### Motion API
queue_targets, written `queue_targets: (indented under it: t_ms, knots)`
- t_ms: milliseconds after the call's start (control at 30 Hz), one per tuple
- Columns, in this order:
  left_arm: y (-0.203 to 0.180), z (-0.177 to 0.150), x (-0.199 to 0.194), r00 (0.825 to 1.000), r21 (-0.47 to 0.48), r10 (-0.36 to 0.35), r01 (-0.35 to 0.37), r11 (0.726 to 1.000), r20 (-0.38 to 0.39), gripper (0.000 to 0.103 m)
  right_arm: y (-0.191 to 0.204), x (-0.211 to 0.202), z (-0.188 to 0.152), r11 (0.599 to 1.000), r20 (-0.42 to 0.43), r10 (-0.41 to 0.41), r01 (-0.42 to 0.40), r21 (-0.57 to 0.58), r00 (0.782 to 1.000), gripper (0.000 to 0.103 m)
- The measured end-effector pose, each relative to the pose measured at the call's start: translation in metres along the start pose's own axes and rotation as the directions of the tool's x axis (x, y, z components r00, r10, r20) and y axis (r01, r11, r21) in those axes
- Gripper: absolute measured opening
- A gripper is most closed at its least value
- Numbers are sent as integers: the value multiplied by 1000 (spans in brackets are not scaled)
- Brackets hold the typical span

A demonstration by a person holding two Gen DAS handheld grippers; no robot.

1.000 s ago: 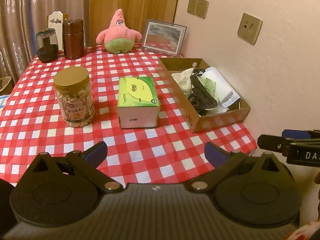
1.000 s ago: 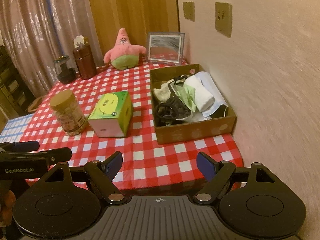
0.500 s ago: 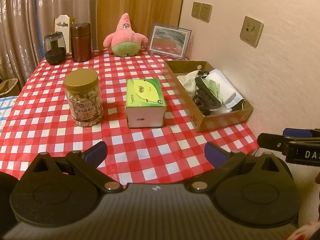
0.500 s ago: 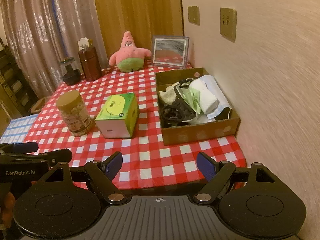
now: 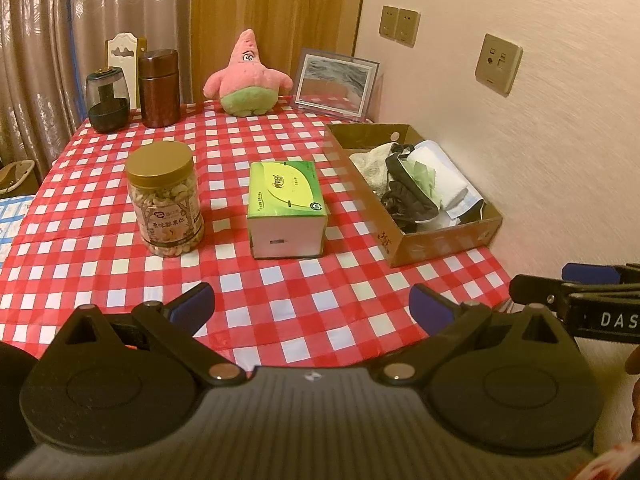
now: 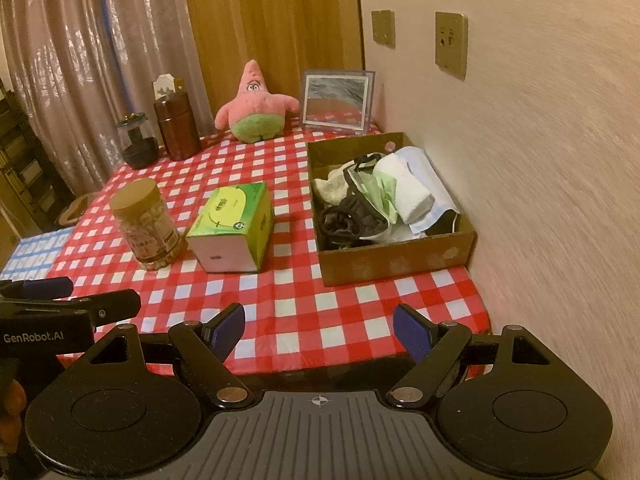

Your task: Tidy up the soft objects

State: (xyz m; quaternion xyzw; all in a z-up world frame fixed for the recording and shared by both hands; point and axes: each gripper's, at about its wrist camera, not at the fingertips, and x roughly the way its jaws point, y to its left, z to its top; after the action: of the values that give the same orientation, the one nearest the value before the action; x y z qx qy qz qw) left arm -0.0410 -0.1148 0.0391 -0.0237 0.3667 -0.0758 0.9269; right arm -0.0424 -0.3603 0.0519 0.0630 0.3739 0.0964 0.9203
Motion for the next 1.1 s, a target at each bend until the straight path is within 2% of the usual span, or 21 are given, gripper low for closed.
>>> queue_targets:
  t_ms: [1100]
  knots:
    - [-4,-1,0,1000,3,-3,3,1000,-4,103,-3,-1,-1,1000,5,-1,1,2,1000,81]
